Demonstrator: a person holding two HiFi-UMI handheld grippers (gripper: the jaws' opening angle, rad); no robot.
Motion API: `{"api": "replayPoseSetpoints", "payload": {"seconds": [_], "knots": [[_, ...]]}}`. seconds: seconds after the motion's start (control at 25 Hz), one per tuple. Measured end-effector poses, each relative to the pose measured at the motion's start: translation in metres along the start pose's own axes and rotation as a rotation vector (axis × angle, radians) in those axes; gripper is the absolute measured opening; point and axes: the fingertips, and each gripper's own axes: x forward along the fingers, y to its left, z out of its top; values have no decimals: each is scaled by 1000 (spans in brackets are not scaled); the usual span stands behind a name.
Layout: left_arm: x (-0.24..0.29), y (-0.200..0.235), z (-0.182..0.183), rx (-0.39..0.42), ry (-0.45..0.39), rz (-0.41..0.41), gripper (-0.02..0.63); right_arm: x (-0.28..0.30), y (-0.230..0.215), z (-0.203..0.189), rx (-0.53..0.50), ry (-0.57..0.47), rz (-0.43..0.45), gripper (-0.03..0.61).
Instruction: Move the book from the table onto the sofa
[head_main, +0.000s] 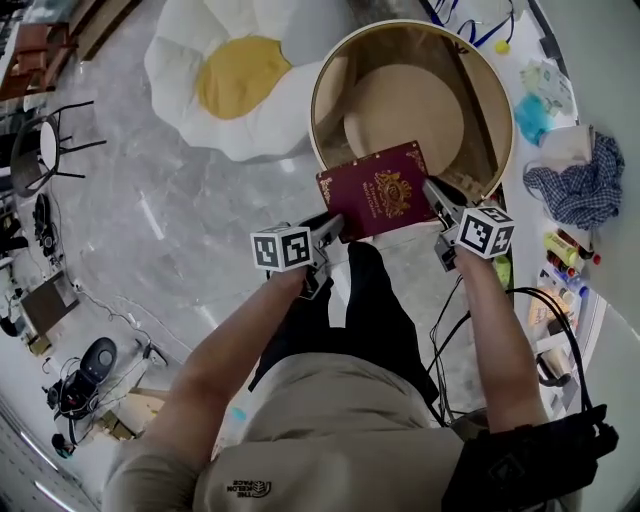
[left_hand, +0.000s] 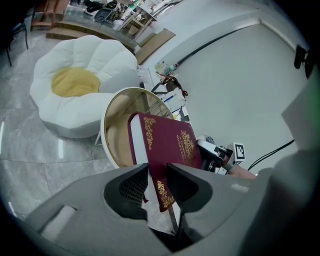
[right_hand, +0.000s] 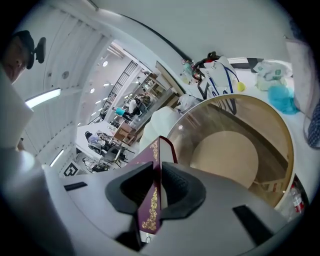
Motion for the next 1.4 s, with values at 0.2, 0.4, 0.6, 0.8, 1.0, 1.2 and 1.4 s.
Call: {"api": "replayPoseSetpoints", "payload": {"seconds": [0.2, 0.4, 0.6, 0.8, 1.0, 1.2, 1.4], "knots": [[-38, -16, 18, -9, -54, -27, 120, -4, 45, 27, -41, -28, 30, 60], [-76, -18, 44, 6, -107, -47, 117, 11, 87, 51, -91, -45, 54, 58], [-109, 3, 72, -2, -152, -40, 117, 37, 123, 62, -130, -44, 58, 58], [-135, 27, 107, 1, -146, -65, 117, 72, 151, 72, -131, -46, 26, 58], [-163, 66, 144, 13, -114, -90, 117, 121, 181, 83, -130, -39, -3, 58], [-183, 121, 180, -17, -108, -94, 117, 191, 204, 88, -119, -25, -22, 58], [-192, 187, 213, -70, -120, -79, 117, 271, 217, 94, -150, 13, -22, 58]]}}
